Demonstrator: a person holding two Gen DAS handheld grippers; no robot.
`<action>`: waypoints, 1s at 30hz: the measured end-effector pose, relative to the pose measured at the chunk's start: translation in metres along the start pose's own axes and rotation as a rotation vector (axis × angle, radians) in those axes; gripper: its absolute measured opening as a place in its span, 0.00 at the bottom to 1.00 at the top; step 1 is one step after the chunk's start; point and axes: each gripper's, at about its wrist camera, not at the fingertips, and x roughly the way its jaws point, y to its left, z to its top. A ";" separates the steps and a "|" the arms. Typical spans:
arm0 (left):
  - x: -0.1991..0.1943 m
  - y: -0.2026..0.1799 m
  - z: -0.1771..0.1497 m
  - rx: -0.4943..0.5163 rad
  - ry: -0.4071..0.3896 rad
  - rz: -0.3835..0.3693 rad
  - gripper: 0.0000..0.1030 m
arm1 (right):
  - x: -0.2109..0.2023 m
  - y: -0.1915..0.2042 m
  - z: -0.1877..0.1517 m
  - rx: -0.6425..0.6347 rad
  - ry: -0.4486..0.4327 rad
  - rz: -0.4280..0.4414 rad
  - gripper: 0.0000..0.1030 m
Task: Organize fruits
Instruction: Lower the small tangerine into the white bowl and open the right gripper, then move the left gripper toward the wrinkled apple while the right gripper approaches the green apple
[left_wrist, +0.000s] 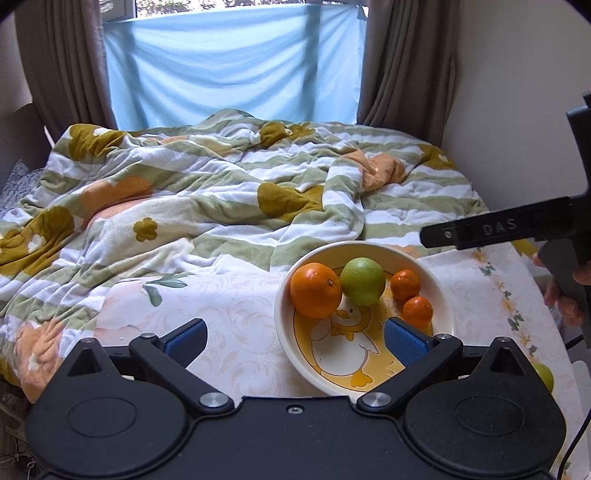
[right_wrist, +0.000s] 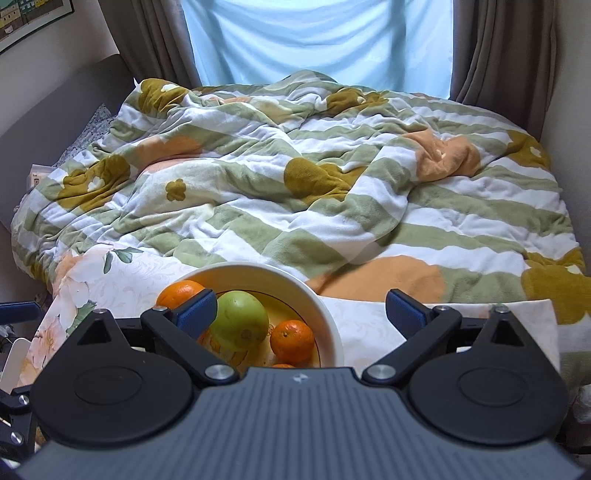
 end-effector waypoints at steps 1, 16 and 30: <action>-0.006 0.000 -0.001 -0.009 -0.007 0.003 1.00 | -0.007 0.000 -0.001 -0.004 0.000 -0.003 1.00; -0.104 -0.010 -0.028 -0.062 -0.122 0.079 1.00 | -0.154 -0.001 -0.038 -0.007 -0.093 -0.038 1.00; -0.149 -0.014 -0.094 -0.083 -0.146 0.130 1.00 | -0.220 -0.002 -0.116 -0.045 -0.147 -0.088 1.00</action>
